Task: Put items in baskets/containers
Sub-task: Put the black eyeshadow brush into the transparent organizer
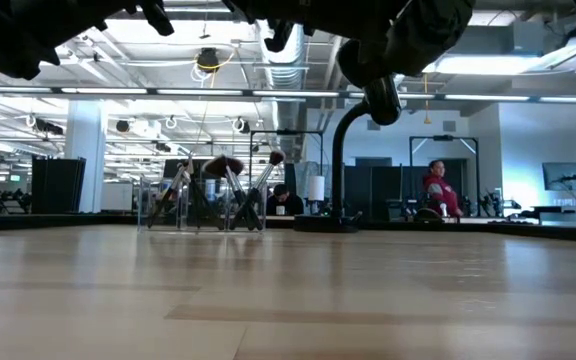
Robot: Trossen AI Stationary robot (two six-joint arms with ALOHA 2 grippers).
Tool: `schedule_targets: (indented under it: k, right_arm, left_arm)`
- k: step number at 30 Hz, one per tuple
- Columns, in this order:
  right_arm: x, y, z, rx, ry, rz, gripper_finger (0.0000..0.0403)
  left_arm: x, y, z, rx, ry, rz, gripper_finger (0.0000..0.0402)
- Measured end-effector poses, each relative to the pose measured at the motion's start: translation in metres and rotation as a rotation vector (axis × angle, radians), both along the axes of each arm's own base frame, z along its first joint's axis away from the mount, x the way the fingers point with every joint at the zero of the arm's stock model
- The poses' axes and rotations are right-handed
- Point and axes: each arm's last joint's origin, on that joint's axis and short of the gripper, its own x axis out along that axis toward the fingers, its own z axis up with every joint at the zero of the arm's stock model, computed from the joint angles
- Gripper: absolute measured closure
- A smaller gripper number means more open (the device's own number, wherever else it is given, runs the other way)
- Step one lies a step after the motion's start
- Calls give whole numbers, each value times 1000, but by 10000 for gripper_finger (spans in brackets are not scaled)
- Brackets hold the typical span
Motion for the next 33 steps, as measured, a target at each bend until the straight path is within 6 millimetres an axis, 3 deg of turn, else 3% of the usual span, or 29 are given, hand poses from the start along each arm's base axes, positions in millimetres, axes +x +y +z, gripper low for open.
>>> schedule_targets:
  k: [7, 13, 20, 26, 33]
  right_arm:
    - [1, -3, -5, 47, 51, -101, 329]
    - [5, -3, -27, 52, 286, -242, 273]
    - [-2, 14, -54, 19, 543, -417, 216]
    - [-6, 25, -55, -35, 565, -469, 199]
    - [-6, 25, -51, -27, 547, -467, 203]
  left_arm:
    - [0, 1, 0, -19, 0, 42, 386]
    - [2, 5, -3, -82, 42, 159, 384]
    - [2, 12, -14, -92, 220, 593, 385]
    - [-15, -2, -5, -158, 275, 836, 385]
    - [-36, -19, 1, -275, 444, 1126, 384]
